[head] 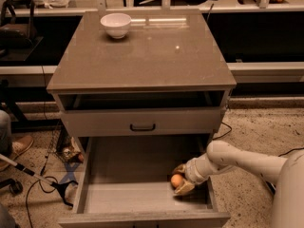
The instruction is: Pick orange from middle drawer and place on counter
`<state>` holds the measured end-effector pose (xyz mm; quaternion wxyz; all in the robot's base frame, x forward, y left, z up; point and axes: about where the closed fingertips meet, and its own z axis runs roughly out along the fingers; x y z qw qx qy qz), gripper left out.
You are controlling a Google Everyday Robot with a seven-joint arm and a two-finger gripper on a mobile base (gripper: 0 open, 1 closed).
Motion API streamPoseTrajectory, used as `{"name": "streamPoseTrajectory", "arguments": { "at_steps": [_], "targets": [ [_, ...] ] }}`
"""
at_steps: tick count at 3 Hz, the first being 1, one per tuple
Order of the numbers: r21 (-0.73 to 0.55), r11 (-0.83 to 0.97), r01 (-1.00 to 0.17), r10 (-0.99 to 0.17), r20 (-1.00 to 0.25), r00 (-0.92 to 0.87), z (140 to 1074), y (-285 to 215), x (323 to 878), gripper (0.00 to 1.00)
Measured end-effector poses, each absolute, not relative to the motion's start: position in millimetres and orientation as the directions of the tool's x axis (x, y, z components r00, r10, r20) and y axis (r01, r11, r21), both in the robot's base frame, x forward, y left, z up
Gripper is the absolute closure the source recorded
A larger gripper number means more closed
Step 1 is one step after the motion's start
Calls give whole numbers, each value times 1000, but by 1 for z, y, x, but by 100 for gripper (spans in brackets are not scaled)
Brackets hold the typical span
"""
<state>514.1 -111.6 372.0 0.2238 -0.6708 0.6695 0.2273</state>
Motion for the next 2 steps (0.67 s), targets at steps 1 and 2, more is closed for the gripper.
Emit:
{"name": "streamPoseTrajectory", "arguments": {
  "at_steps": [1,2],
  "targets": [
    [10,-7,-1000,-796,-606,-1,370,-110,513,64],
    [4,-15,-1000,-775,-632,9,382,-112,510,87]
  ]
}}
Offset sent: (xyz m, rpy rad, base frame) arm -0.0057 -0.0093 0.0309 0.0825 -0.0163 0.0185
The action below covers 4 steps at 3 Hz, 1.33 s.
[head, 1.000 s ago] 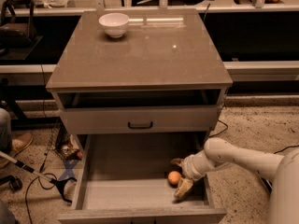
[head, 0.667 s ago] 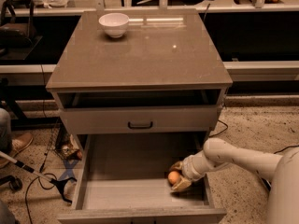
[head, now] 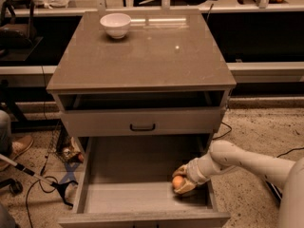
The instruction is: Pick orange from middle drawer and place on counter
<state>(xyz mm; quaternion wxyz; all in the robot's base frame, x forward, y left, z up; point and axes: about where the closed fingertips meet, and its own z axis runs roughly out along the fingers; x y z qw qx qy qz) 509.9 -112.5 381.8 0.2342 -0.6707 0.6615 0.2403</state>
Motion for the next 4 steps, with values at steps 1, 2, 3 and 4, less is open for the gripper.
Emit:
{"name": "streamPoseTrajectory", "arguments": {
  "at_steps": [1,2,3,4],
  "targets": [
    [-44,-27,-999,-736,-675,49,422,-129,503,100],
    [-109,-19,-994,-692,-716,92,470,-160,491,100],
    [-109,-19,-994,-692,-716,92,470,-160,491,100],
    [-149,-30,-988,-660,-740,132,499,-162,495,100]
  ]
}}
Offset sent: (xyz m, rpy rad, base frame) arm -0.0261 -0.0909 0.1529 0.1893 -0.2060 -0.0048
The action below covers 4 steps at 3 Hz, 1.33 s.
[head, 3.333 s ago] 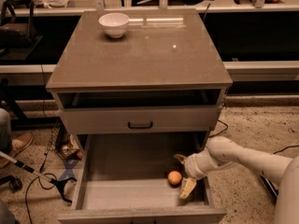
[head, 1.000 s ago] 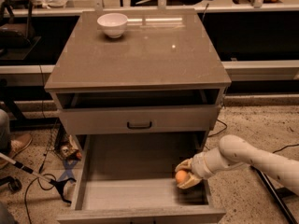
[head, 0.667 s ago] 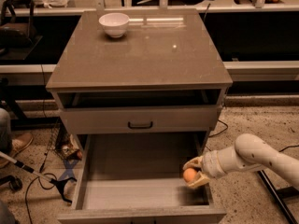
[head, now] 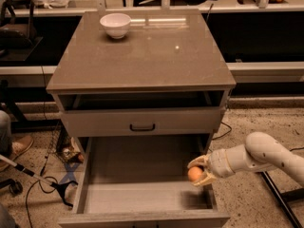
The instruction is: Pick orange from middle drawer and place on counter
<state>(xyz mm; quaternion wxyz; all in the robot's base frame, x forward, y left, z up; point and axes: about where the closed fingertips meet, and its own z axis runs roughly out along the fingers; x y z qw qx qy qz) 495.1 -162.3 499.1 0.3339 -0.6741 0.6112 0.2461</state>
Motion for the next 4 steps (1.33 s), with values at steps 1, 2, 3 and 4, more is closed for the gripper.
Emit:
{"name": "streamPoseTrajectory", "arguments": {
  "at_steps": [1,2,3,4],
  "targets": [
    [-204,-43,-978,-650,-738,182,553,-169,495,100],
    [-273,-46,-961,-646,-726,238,611,-179,495,100],
    [-344,-67,-937,-645,-701,303,652,-184,492,100],
    [-345,-67,-936,-646,-700,305,653,-184,492,100]
  ]
}}
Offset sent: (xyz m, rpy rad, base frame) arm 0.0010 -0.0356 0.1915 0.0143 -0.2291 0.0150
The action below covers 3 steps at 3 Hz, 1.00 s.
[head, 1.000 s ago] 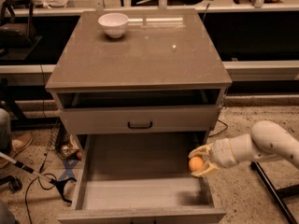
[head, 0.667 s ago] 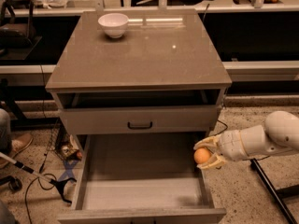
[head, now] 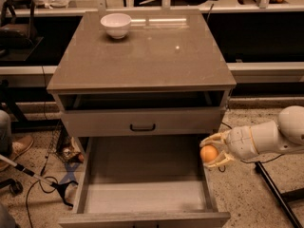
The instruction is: Pick orange from middle drawer and place on counter
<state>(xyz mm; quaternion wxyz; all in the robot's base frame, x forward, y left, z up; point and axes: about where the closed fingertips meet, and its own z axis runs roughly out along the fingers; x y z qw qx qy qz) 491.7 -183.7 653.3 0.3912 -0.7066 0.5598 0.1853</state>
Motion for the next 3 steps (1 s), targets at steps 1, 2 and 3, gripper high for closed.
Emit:
{"name": "streamPoseTrajectory", "arguments": {
  "at_steps": [1,2,3],
  "targets": [
    [-356,-66,-932,-635,-705,314,663,-184,494,100],
    [-390,-67,-918,-621,-704,344,706,-187,501,100],
    [-440,-13,-898,-625,-697,351,763,-195,515,100]
  ]
}}
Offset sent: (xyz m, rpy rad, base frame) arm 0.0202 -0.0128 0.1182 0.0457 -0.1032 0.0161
